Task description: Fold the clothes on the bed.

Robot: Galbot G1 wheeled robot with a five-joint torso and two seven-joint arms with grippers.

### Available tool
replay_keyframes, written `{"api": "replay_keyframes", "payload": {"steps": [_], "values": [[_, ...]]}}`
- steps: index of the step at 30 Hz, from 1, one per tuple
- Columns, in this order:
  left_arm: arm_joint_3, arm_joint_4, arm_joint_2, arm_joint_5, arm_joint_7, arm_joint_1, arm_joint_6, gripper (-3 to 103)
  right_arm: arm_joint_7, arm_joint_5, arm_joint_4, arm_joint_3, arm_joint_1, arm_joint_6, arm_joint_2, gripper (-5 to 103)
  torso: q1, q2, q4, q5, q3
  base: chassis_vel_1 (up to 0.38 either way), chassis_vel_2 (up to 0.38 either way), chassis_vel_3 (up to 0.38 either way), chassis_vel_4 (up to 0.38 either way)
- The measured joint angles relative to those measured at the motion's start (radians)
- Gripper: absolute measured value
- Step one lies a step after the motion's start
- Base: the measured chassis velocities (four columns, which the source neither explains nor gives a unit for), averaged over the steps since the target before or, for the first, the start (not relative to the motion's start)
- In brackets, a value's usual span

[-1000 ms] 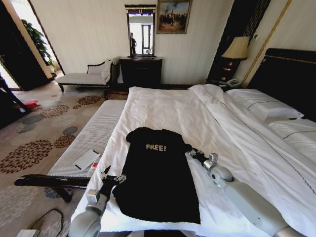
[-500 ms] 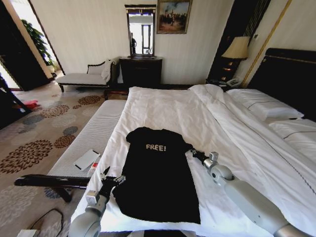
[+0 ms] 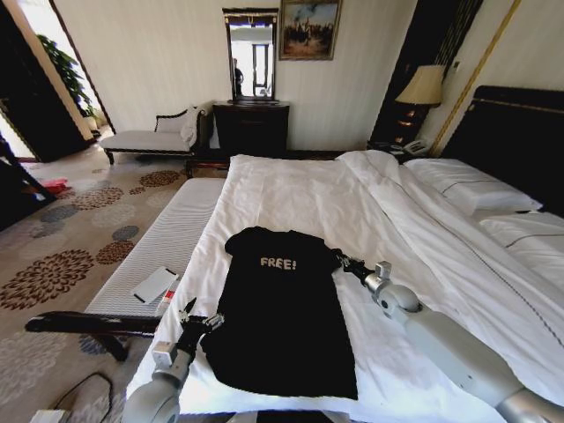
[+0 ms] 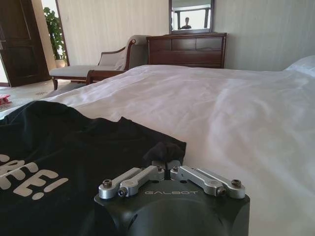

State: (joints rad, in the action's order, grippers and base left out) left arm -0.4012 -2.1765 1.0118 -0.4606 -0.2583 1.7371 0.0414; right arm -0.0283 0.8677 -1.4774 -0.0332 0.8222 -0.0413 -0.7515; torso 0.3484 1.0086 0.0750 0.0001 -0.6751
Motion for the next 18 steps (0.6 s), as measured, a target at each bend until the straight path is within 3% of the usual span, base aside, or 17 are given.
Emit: {"api": "replay_keyframes", "payload": {"steps": [7,13,18], "values": [[-0.01,-0.004,-0.002,0.001,0.003,0.014,-0.003,100,-0.003,-0.007,0.027,-0.035,-0.042,0.0,-0.012,1,0.0,0.0,0.0,-0.0001,0.0,0.0,0.0,0.0,0.0],[-0.006,-0.003,-0.006,0.0,0.003,0.007,-0.003,100,0.002,-0.031,-0.052,-0.048,-0.041,-0.013,0.008,1,0.0,0.0,0.0002,-0.0004,0.0,0.0,0.0,0.0,0.0],[0.0,-0.006,-0.003,0.001,0.003,0.006,-0.003,100,0.012,-0.053,-0.089,-0.128,-0.089,-0.025,0.013,1,0.0,0.0,0.0005,-0.0005,0.0,0.0,0.0,0.0,0.0]]}}
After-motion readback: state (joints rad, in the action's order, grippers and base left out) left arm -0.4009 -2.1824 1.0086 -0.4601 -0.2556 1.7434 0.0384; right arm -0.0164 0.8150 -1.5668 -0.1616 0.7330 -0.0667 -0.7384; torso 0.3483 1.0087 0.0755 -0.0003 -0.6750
